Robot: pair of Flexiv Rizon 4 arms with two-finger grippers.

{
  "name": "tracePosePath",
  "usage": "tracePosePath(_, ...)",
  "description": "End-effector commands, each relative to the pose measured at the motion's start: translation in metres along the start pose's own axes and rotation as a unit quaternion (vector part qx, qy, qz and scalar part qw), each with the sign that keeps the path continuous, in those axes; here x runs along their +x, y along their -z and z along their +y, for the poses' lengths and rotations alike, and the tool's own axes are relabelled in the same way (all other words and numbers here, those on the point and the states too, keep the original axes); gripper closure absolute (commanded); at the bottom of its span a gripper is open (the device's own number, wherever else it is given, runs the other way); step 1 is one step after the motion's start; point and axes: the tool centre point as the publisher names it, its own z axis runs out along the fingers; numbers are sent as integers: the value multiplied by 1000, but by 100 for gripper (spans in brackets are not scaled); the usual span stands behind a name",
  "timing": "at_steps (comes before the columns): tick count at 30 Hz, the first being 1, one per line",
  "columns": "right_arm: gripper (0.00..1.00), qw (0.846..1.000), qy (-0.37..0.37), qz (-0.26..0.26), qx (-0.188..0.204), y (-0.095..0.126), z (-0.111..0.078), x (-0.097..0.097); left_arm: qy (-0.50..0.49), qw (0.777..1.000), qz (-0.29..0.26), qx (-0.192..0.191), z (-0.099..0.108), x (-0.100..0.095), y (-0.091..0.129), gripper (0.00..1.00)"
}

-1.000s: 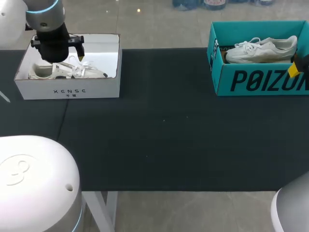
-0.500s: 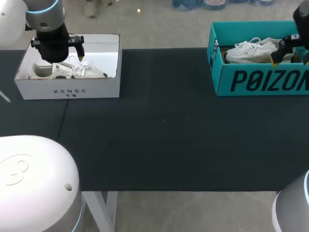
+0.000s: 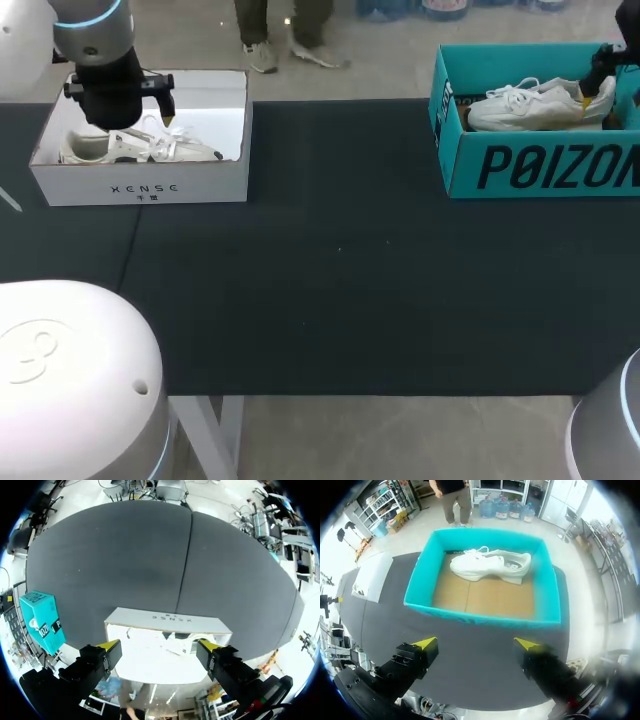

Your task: Take the shoe out of the shoebox, open the shoe tongue, remove and reinsert the insole, then place the shoe into the shoebox

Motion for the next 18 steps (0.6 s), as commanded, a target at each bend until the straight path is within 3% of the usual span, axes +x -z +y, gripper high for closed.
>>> tracePosePath(1,0,996,5,14,92,-26,88,-16,-1,1000,1,0,0,0,0,0)
tracePosePath(6,0,995,7,-19,95,-42,114,-34,-1,1000,1,0,0,0,0,0)
tracePosePath(18,0,995,7,-19,95,-42,114,-34,-1,1000,1,0,0,0,0,0)
